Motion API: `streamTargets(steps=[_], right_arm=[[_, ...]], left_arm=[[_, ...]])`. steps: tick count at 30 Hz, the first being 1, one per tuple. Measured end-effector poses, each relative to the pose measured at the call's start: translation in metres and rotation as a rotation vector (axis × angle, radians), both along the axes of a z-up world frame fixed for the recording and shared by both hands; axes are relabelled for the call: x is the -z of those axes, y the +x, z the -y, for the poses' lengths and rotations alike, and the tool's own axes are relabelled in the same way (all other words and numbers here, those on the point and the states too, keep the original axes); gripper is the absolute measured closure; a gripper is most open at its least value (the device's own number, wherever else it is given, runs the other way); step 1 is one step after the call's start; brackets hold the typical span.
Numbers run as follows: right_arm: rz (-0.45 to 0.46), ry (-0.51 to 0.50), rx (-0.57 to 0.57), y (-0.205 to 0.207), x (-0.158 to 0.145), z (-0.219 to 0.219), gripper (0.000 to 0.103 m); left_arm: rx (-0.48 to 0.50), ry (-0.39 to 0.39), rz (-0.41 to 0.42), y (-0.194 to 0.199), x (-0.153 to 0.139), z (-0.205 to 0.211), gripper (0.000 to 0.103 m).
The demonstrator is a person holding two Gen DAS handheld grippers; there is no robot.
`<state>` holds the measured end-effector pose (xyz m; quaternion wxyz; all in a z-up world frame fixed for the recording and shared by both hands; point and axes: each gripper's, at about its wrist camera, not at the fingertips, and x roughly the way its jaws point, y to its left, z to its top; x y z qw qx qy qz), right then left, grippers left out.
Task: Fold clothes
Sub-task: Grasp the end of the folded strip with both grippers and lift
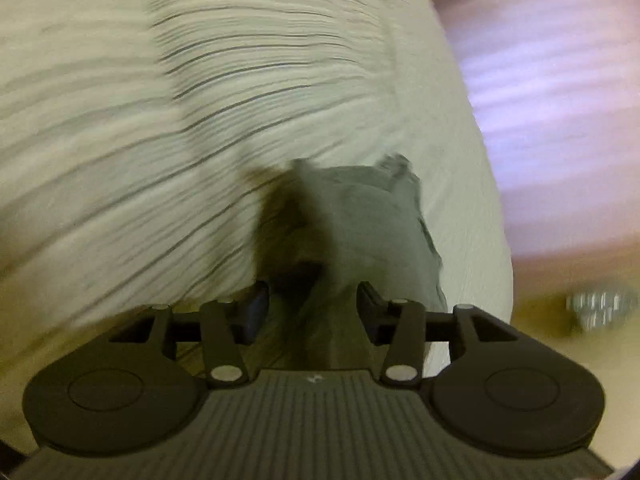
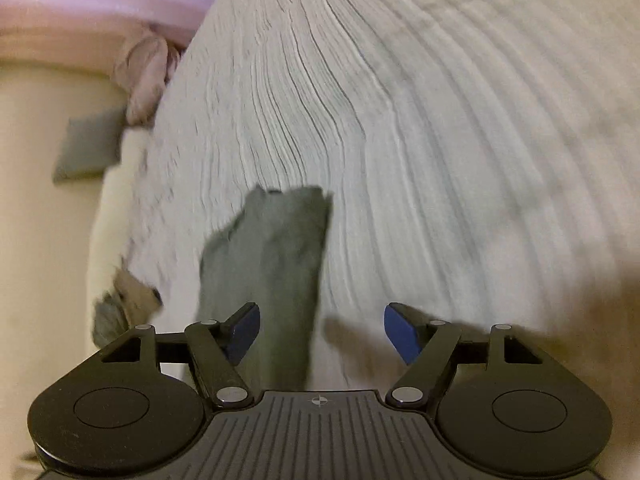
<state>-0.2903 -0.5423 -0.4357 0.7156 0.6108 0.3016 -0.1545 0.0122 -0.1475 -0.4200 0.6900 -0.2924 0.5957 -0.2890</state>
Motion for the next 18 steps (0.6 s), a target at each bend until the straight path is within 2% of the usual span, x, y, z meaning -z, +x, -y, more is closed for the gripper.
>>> streamTargets(steps=[2, 3, 4, 5, 6, 8, 11, 14, 16, 18], right_arm=[[0.032, 0.030, 0.025, 0.015, 0.013, 0.004, 0.032], [0.047, 0.040, 0.034, 0.021, 0.018, 0.005, 0.038], [0.049, 0.046, 0.039, 0.027, 0.021, 0.006, 0.083], [0.034, 0.056, 0.043, 0.031, 0.025, 0.006, 0.100], [0.025, 0.053, 0.048, 0.032, 0.026, 0.006, 0.101], [0.026, 0.019, 0.072, 0.019, 0.015, -0.005, 0.101], [0.020, -0.031, 0.115, -0.008, -0.005, -0.026, 0.101], [-0.044, -0.002, 0.103, -0.034, -0.017, -0.061, 0.101], [-0.107, 0.007, 0.031, -0.045, -0.020, -0.078, 0.100], [-0.198, -0.040, -0.054, -0.049, -0.027, -0.079, 0.096]], left_arm=[[-0.053, -0.020, 0.004, 0.000, 0.004, -0.001, 0.065], [-0.067, -0.028, 0.009, 0.002, 0.005, 0.000, 0.066], [-0.067, -0.033, 0.020, 0.006, 0.006, 0.003, 0.072], [-0.052, -0.033, 0.033, 0.010, 0.005, 0.007, 0.084], [-0.031, -0.029, 0.048, 0.015, 0.004, 0.011, 0.089], [0.047, 0.001, 0.091, 0.026, 0.000, 0.020, 0.092], [0.143, -0.011, 0.169, 0.043, -0.017, 0.030, 0.093], [0.208, 0.017, 0.246, 0.063, -0.030, 0.036, 0.092], [0.242, 0.053, 0.242, 0.077, -0.032, 0.042, 0.088], [0.250, 0.069, 0.229, 0.079, -0.035, 0.034, 0.077]])
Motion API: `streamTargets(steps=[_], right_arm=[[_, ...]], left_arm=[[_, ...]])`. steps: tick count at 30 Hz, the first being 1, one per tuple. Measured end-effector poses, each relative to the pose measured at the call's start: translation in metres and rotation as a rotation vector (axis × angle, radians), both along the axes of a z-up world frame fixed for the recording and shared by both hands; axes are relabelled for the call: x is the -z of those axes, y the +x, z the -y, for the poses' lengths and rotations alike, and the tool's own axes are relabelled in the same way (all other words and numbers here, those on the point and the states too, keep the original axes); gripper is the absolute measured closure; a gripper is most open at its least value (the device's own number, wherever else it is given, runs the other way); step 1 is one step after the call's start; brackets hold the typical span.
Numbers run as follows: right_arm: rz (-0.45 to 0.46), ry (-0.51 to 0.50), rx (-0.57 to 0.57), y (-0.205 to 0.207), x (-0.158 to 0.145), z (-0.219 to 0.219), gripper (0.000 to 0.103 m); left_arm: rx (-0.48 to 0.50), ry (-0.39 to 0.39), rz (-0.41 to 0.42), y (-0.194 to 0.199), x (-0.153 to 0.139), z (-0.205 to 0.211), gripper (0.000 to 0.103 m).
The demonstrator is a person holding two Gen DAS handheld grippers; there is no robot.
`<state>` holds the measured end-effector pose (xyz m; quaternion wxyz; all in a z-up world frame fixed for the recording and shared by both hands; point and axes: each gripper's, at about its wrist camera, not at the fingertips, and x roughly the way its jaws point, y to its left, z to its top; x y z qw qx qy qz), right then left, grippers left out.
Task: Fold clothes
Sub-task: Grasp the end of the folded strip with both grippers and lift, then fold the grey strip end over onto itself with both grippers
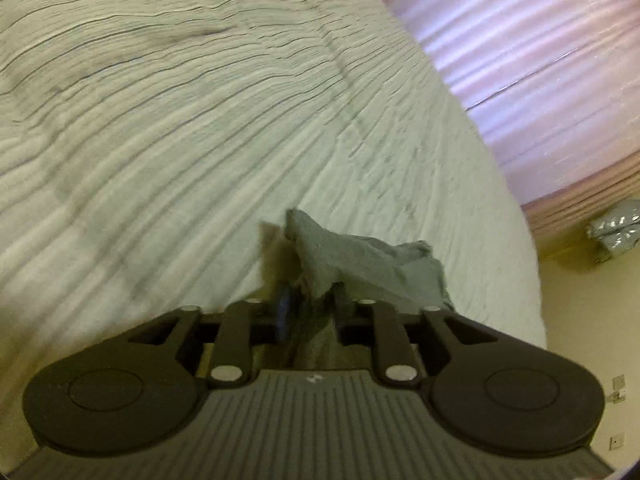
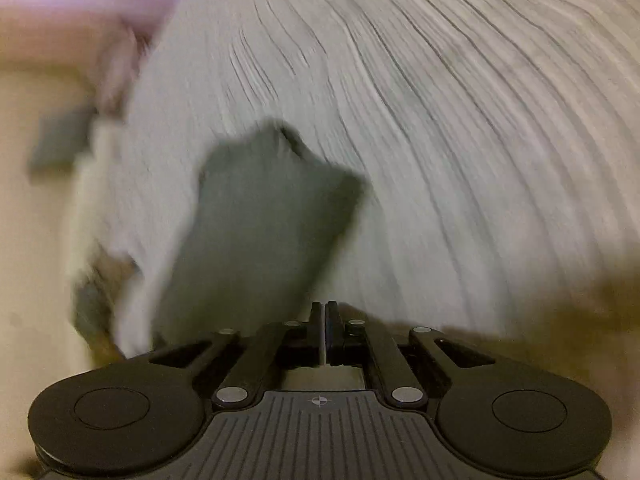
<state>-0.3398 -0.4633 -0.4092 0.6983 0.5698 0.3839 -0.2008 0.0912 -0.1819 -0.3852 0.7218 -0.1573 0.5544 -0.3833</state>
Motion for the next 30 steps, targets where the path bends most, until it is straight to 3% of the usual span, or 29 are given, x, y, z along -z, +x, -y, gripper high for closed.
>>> streamTargets(steps=[1, 2, 3, 4, 6, 9, 12, 14, 18, 20, 24, 30], right_arm=[[-0.013, -0.039, -0.028, -0.001, -0.005, 0.006, 0.080], [-0.014, -0.081, -0.049, -0.002, -0.011, 0.013, 0.046], [-0.001, -0.129, -0.061, 0.001, -0.018, 0.023, 0.028], [0.017, -0.182, -0.073, 0.007, -0.025, 0.034, 0.016], [0.083, -0.241, -0.139, 0.031, -0.031, 0.061, 0.017], [0.188, -0.269, -0.262, 0.082, -0.023, 0.097, 0.017], [0.235, -0.221, -0.413, 0.145, 0.003, 0.114, 0.018], [0.247, -0.154, -0.490, 0.173, 0.023, 0.117, 0.031], [0.266, -0.059, -0.543, 0.212, 0.052, 0.121, 0.032], [0.270, -0.014, -0.556, 0.228, 0.064, 0.123, 0.096], [0.325, -0.088, -0.558, 0.221, 0.047, 0.131, 0.097], [0.386, -0.269, -0.353, 0.160, -0.009, 0.158, 0.097]], left_arm=[[0.001, 0.003, -0.004, 0.000, -0.002, -0.006, 0.071], [-0.001, 0.005, -0.009, -0.001, -0.003, -0.011, 0.067], [-0.012, 0.001, -0.014, -0.003, -0.003, -0.016, 0.065], [-0.022, -0.002, -0.020, -0.005, -0.003, -0.020, 0.059], [-0.049, -0.018, -0.038, -0.010, 0.003, -0.026, 0.053], [-0.093, -0.047, -0.071, -0.016, 0.015, -0.031, 0.052], [-0.111, -0.051, -0.073, -0.018, 0.021, -0.022, 0.052], [-0.118, -0.053, -0.071, -0.019, 0.021, -0.019, 0.054], [-0.123, -0.051, -0.068, -0.018, 0.022, -0.017, 0.060], [-0.096, -0.048, -0.048, -0.015, 0.020, -0.011, 0.085], [-0.007, -0.027, 0.065, -0.003, 0.002, 0.014, 0.093], [0.246, -0.109, 0.203, 0.039, -0.024, 0.099, 0.092]])
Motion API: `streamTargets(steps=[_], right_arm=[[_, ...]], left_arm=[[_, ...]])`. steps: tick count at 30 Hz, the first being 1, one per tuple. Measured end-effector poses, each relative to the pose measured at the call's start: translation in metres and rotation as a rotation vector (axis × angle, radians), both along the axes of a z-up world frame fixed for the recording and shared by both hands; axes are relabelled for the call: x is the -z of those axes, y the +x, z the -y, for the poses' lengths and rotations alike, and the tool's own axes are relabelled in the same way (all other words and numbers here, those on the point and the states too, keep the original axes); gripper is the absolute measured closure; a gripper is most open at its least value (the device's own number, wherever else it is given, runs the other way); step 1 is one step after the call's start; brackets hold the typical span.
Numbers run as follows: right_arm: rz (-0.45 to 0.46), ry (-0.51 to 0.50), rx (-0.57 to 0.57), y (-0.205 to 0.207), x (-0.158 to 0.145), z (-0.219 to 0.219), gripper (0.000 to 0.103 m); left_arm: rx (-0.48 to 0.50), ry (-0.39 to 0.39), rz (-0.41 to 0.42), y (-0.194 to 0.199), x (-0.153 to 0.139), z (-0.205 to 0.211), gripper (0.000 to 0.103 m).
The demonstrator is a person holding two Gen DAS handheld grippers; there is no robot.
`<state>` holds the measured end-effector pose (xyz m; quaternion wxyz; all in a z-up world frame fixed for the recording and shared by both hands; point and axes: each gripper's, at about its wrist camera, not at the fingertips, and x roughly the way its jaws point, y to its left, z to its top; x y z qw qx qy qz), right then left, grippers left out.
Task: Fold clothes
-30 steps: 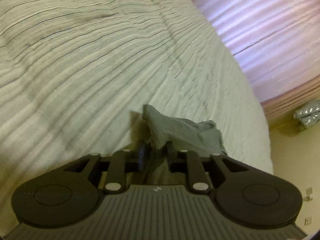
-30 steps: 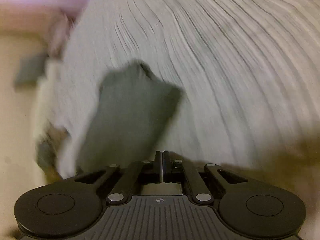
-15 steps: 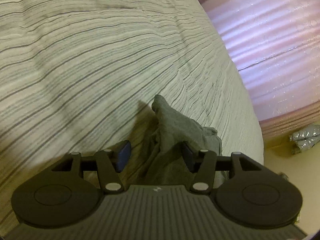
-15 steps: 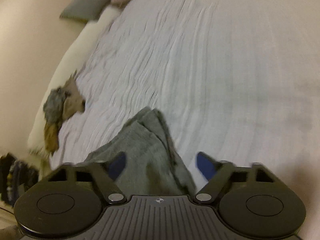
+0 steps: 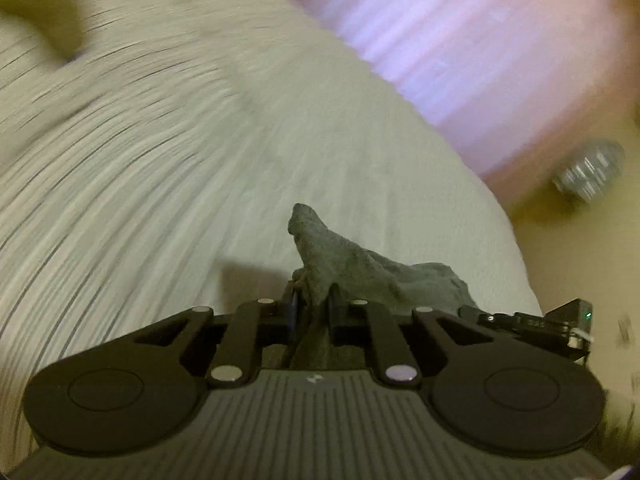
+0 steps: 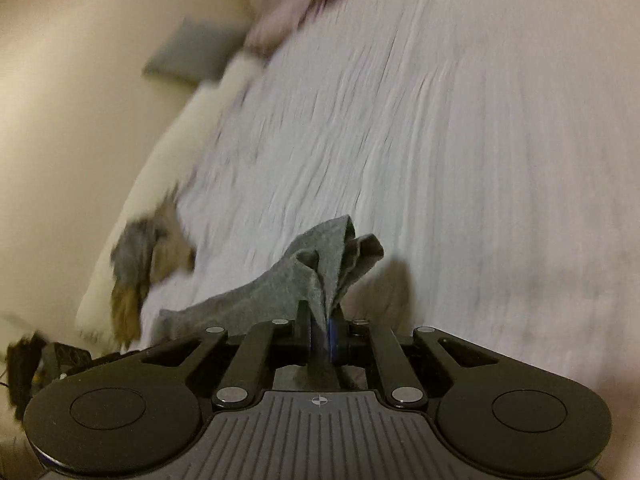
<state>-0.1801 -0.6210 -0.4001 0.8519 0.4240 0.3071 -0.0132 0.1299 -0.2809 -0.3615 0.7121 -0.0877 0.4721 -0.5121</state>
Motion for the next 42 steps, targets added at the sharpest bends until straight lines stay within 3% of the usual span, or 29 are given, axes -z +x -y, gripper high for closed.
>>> streamTargets(steps=[3, 4, 5, 6, 8, 10, 13, 17, 20, 21, 22, 24, 27, 30, 34, 38, 40, 42], right_arm=[[-0.036, -0.117, 0.161, -0.008, -0.008, 0.017, 0.093], [-0.090, -0.161, 0.221, -0.006, -0.006, 0.023, 0.071], [-0.164, -0.200, 0.298, -0.005, -0.003, 0.028, 0.049], [-0.202, -0.220, 0.370, -0.008, -0.002, 0.033, 0.048], [-0.192, -0.214, 0.438, -0.018, -0.004, 0.032, 0.048], [-0.172, -0.245, 0.431, -0.025, -0.011, 0.017, 0.048], [-0.206, -0.384, 0.297, -0.018, -0.017, -0.034, 0.048], [-0.291, -0.593, 0.067, -0.003, -0.002, -0.116, 0.048], [-0.363, -0.735, 0.019, -0.025, 0.020, -0.150, 0.048], [-0.382, -0.770, 0.023, -0.038, 0.026, -0.156, 0.048], [-0.404, -0.783, 0.032, -0.051, 0.030, -0.157, 0.048], [-0.421, -0.708, 0.072, -0.074, 0.022, -0.142, 0.048], [-0.403, -0.601, 0.115, -0.086, -0.001, -0.114, 0.048], [-0.344, -0.618, 0.185, -0.069, -0.026, -0.092, 0.048], [-0.240, -0.614, 0.182, -0.025, -0.028, -0.069, 0.048], [-0.254, -0.774, 0.069, 0.039, -0.002, -0.064, 0.048], [-0.279, -0.892, 0.014, 0.058, 0.021, -0.063, 0.048], [-0.278, -0.939, 0.008, 0.065, 0.043, -0.052, 0.048]], left_arm=[[0.018, 0.025, 0.096, 0.021, -0.001, 0.058, 0.080], [0.003, 0.044, 0.121, 0.028, -0.001, 0.074, 0.068], [-0.034, 0.075, 0.115, 0.034, 0.001, 0.083, 0.068], [-0.072, 0.106, 0.109, 0.040, 0.003, 0.092, 0.069], [-0.109, 0.106, 0.098, 0.042, 0.001, 0.096, 0.073], [-0.075, 0.085, 0.109, 0.028, -0.005, 0.090, 0.076], [0.069, 0.104, 0.157, -0.011, -0.010, 0.085, 0.091], [0.201, 0.216, 0.229, -0.063, 0.013, 0.082, 0.090], [0.205, 0.318, 0.260, -0.084, 0.039, 0.062, 0.095], [0.181, 0.318, 0.245, -0.085, 0.043, 0.049, 0.098], [0.150, 0.313, 0.221, -0.085, 0.042, 0.035, 0.100], [0.117, 0.312, 0.193, -0.082, 0.035, 0.018, 0.100], [0.096, 0.322, 0.235, -0.074, 0.015, 0.018, 0.101], [0.083, 0.272, 0.263, -0.058, -0.005, 0.032, 0.096], [0.164, 0.172, 0.297, -0.046, -0.010, 0.086, 0.096], [0.242, 0.172, 0.377, -0.042, 0.013, 0.147, 0.095], [0.270, 0.200, 0.458, -0.043, 0.029, 0.169, 0.094], [0.294, 0.219, 0.512, -0.039, 0.047, 0.183, 0.088]])
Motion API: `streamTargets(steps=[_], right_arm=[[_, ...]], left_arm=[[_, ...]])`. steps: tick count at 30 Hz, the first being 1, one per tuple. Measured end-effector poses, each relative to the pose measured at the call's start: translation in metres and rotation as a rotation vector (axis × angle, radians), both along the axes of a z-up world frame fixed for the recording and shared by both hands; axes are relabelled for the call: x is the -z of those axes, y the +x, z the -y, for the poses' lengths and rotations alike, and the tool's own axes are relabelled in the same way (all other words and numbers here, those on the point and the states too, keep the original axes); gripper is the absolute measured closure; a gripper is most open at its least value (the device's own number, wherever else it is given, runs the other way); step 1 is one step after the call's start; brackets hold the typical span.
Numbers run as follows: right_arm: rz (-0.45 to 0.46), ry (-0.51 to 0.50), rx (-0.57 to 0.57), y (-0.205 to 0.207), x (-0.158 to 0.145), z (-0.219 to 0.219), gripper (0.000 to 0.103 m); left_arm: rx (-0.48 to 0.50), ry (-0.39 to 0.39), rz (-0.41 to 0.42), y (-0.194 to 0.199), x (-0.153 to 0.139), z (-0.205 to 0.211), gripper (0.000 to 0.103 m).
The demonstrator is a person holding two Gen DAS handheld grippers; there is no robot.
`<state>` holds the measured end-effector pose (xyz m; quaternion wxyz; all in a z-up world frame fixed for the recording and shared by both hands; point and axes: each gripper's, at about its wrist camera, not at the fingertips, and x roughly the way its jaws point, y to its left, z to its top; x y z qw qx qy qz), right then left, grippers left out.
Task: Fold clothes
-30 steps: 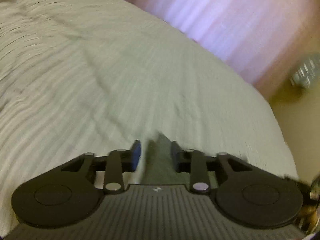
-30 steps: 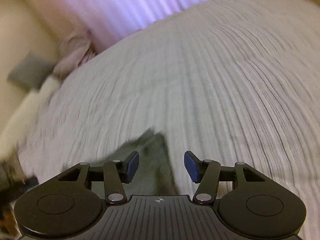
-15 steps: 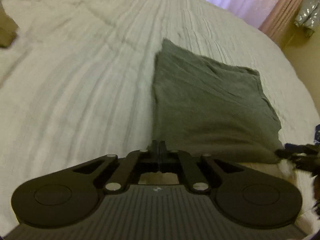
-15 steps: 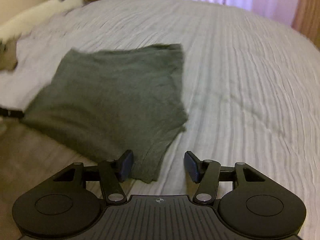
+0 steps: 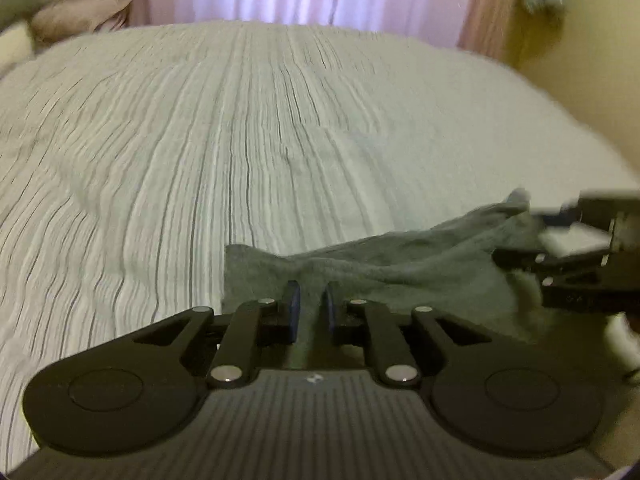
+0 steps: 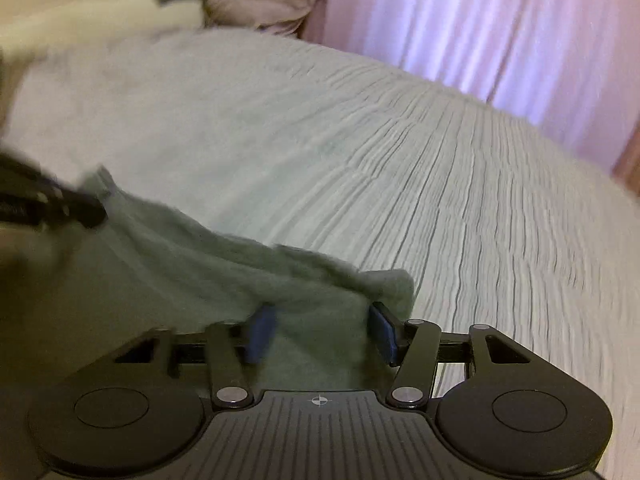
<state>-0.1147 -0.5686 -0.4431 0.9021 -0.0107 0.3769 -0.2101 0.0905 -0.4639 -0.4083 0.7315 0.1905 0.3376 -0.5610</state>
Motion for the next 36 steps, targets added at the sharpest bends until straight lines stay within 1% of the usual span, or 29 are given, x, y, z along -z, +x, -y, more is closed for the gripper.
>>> streamTargets(steps=[1, 3, 5, 8, 9, 10, 12, 13, 14, 15, 17, 18, 19, 21, 24, 26, 27, 28, 29, 30, 31, 34, 36], right_arm=[[0.015, 0.017, 0.009, 0.000, 0.009, 0.009, 0.048], [0.076, 0.132, 0.064, -0.006, 0.017, 0.028, 0.048], [0.141, 0.254, 0.130, -0.018, 0.016, 0.045, 0.048], [0.216, 0.433, 0.282, -0.039, 0.010, 0.075, 0.048], [0.228, 0.465, 0.328, -0.044, 0.006, 0.082, 0.048], [0.228, 0.467, 0.364, -0.049, 0.000, 0.085, 0.048], [0.217, 0.428, 0.459, -0.061, -0.018, 0.085, 0.048], [0.204, 0.409, 0.493, -0.070, -0.028, 0.084, 0.048], [0.195, 0.394, 0.499, -0.078, -0.036, 0.079, 0.048], [0.184, 0.379, 0.484, -0.084, -0.042, 0.072, 0.048], [0.141, 0.348, 0.406, -0.092, -0.053, 0.047, 0.048], [0.120, 0.333, 0.353, -0.094, -0.055, 0.031, 0.048], [0.098, 0.313, 0.292, -0.097, -0.057, 0.012, 0.048], [0.066, 0.272, 0.177, -0.101, -0.057, -0.024, 0.048], [0.010, 0.246, 0.084, -0.107, -0.035, -0.063, 0.048], [-0.038, 0.227, 0.046, -0.114, -0.019, -0.084, 0.048], [-0.055, 0.214, 0.053, -0.118, -0.015, -0.088, 0.048], [-0.056, 0.211, 0.068, -0.123, -0.016, -0.088, 0.048], [-0.064, 0.213, 0.091, -0.128, -0.020, -0.088, 0.048], [-0.075, 0.225, 0.118, -0.133, -0.023, -0.086, 0.048], [-0.097, 0.252, 0.148, -0.141, -0.026, -0.083, 0.048], [-0.189, 0.328, 0.229, -0.157, -0.045, -0.083, 0.048], [-0.247, 0.379, 0.283, -0.170, -0.059, -0.087, 0.048]], left_arm=[[-0.005, -0.006, -0.011, 0.005, 0.006, 0.002, 0.088], [-0.045, -0.032, -0.061, 0.020, 0.014, 0.005, 0.089], [-0.109, -0.037, -0.116, 0.034, 0.016, 0.005, 0.100], [-0.192, -0.050, -0.204, 0.053, 0.014, 0.000, 0.100], [-0.216, -0.054, -0.228, 0.058, 0.012, -0.002, 0.100], [-0.235, -0.052, -0.233, 0.060, 0.008, -0.006, 0.100], [-0.287, -0.040, -0.223, 0.060, -0.004, -0.016, 0.099], [-0.324, -0.029, -0.210, 0.058, -0.010, -0.023, 0.092], [-0.351, -0.020, -0.209, 0.055, -0.016, -0.030, 0.091], [-0.369, -0.018, -0.231, 0.052, -0.021, -0.039, 0.091], [-0.380, -0.042, -0.311, 0.039, -0.033, -0.059, 0.091], [-0.358, -0.057, -0.338, 0.030, -0.039, -0.068, 0.091], [-0.324, -0.060, -0.340, 0.016, -0.044, -0.074, 0.091], [-0.259, -0.038, -0.290, -0.014, -0.046, -0.084, 0.091], [-0.226, 0.019, -0.275, -0.049, -0.032, -0.102, 0.091], [-0.262, 0.089, -0.283, -0.059, -0.017, -0.111, 0.092], [-0.278, 0.117, -0.284, -0.064, -0.011, -0.116, 0.093], [-0.290, 0.126, -0.273, -0.067, -0.015, -0.122, 0.095], [-0.302, 0.134, -0.262, -0.071, -0.018, -0.127, 0.094], [-0.314, 0.149, -0.252, -0.074, -0.022, -0.132, 0.094], [-0.329, 0.187, -0.246, -0.077, -0.029, -0.135, 0.094], [-0.373, 0.304, -0.227, -0.085, -0.050, -0.144, 0.082], [-0.399, 0.377, -0.216, -0.090, -0.065, -0.150, 0.081]])
